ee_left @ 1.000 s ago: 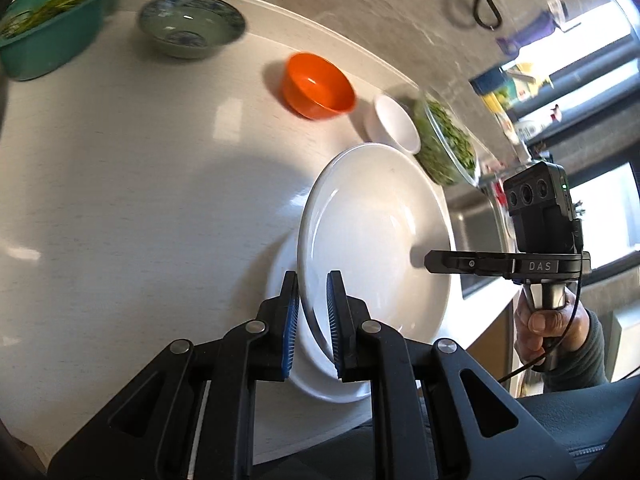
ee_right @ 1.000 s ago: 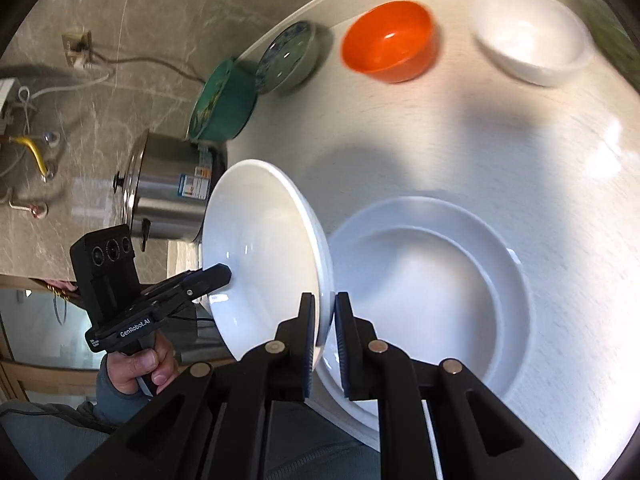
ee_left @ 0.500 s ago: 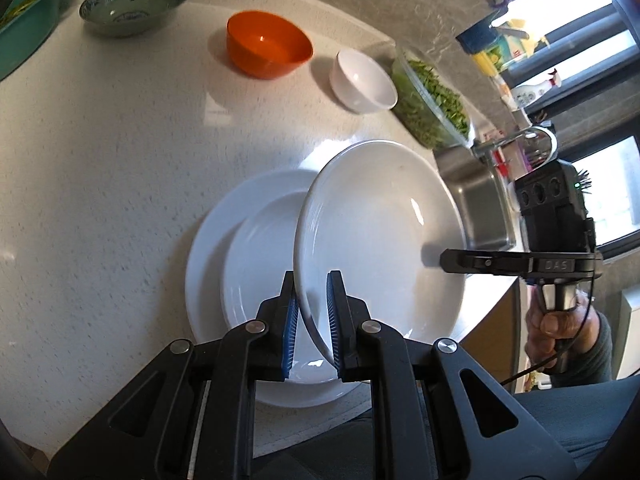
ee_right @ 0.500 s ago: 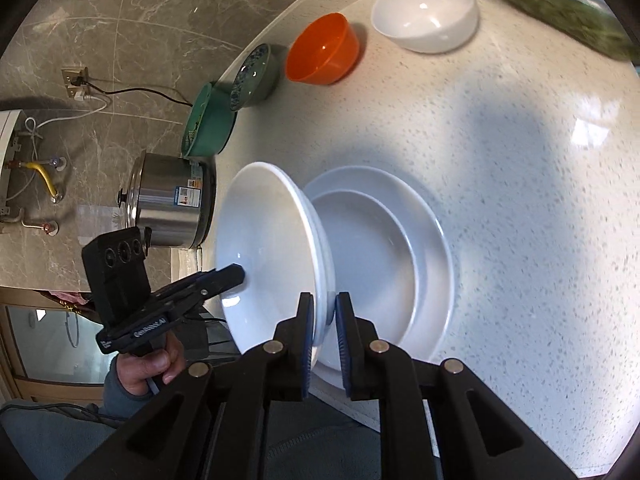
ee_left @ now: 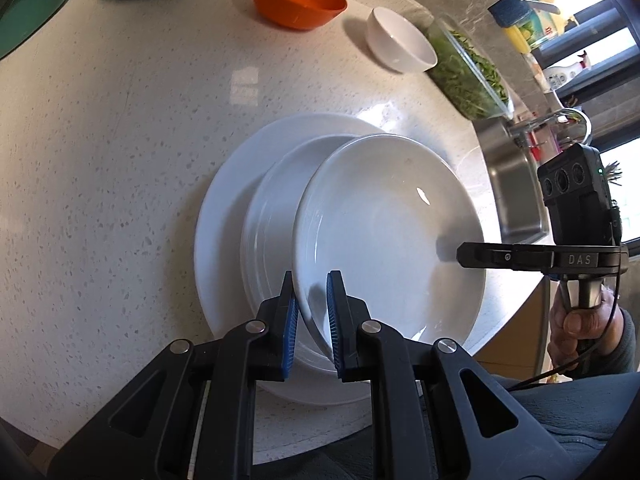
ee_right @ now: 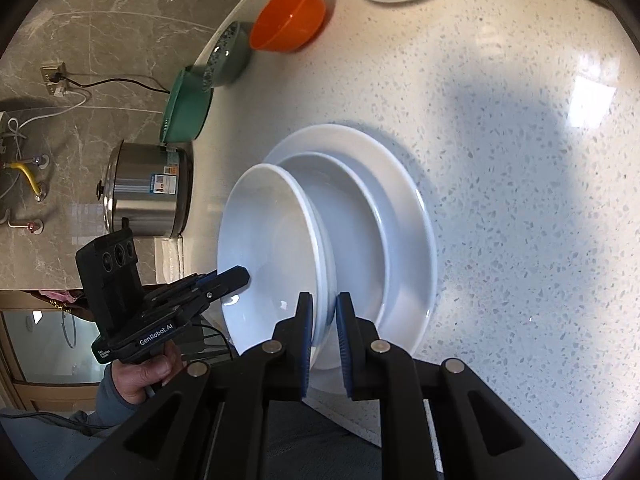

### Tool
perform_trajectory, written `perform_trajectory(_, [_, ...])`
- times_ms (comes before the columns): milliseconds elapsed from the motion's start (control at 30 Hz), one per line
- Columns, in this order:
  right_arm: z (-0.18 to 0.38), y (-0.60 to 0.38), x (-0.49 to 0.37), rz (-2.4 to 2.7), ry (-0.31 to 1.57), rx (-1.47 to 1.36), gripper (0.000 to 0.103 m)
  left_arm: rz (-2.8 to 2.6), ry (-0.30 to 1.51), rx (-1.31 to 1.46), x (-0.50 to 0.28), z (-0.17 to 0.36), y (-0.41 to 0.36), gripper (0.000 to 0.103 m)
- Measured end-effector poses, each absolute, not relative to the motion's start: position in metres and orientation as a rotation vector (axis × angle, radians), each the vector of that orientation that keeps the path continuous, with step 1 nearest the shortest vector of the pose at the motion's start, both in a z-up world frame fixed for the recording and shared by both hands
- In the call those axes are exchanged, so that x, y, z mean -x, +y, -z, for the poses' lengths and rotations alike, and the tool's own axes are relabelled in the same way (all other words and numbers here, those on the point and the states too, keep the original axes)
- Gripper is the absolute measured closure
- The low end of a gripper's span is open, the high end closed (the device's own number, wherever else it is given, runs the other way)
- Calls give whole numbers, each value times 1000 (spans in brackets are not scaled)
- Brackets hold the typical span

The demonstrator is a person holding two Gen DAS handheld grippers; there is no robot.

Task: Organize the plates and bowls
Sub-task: 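Lower the dish onto the stacked plates and open both grippers, then move both grippers to the blue-and-green patterned bowl by the teal colander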

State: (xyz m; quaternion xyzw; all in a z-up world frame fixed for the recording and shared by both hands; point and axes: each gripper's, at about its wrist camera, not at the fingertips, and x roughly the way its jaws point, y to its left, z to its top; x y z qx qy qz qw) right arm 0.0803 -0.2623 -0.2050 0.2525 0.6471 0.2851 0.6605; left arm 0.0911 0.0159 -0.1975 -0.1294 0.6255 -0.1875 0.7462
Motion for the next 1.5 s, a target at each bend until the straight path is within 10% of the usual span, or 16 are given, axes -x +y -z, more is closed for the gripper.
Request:
perform_trajectory(767, [219, -250, -82, -576, 1454, -452, 86, 366, 1371, 240, -92, 211, 20, 90])
perform_trajectory(1133, [200, -213, -76, -587, 1413, -259, 34, 350, 1335, 290, -85, 202, 31, 90])
perform_trajectory(1500, [193, -183, -75, -568, 1374, 23, 28, 281, 1302, 347, -78, 195, 45, 89])
